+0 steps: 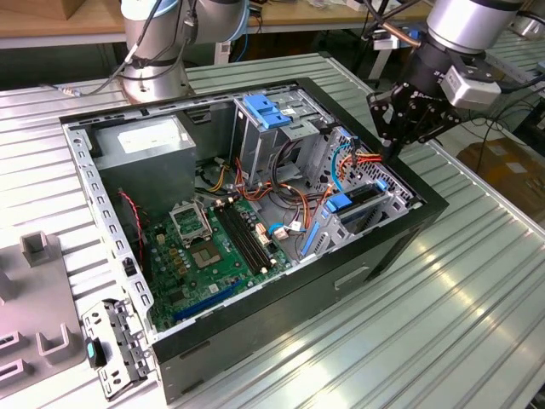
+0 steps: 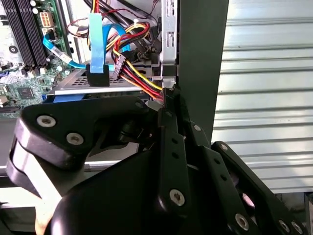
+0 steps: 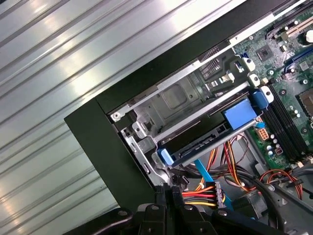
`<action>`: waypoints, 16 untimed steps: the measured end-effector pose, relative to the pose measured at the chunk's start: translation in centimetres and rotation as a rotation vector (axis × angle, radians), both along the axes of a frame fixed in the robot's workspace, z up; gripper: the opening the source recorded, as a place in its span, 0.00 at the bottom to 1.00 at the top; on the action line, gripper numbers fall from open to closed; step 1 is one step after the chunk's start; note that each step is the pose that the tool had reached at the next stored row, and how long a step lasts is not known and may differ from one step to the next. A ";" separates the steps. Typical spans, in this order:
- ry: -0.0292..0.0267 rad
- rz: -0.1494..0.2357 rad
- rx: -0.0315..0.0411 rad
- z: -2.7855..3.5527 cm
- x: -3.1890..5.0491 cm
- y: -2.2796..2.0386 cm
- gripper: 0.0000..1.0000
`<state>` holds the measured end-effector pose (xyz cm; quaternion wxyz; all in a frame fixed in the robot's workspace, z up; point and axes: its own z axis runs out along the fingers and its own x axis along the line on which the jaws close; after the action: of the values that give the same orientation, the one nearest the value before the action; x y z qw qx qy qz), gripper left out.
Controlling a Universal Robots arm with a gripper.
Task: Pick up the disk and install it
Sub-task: 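Insert the first disk wire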
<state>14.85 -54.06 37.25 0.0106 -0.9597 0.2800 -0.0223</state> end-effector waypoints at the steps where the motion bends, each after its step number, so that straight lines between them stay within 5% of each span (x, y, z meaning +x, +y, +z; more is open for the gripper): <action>1: 0.0000 -0.012 0.0000 0.00 -0.02 0.00 0.16; 8: 0.0000 -0.057 -0.0001 0.00 -0.68 0.00 0.16; 16: 0.0000 -0.250 0.0000 -0.03 -0.68 0.00 0.16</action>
<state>14.17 -54.05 37.22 0.0078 -0.9174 0.3972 -0.0235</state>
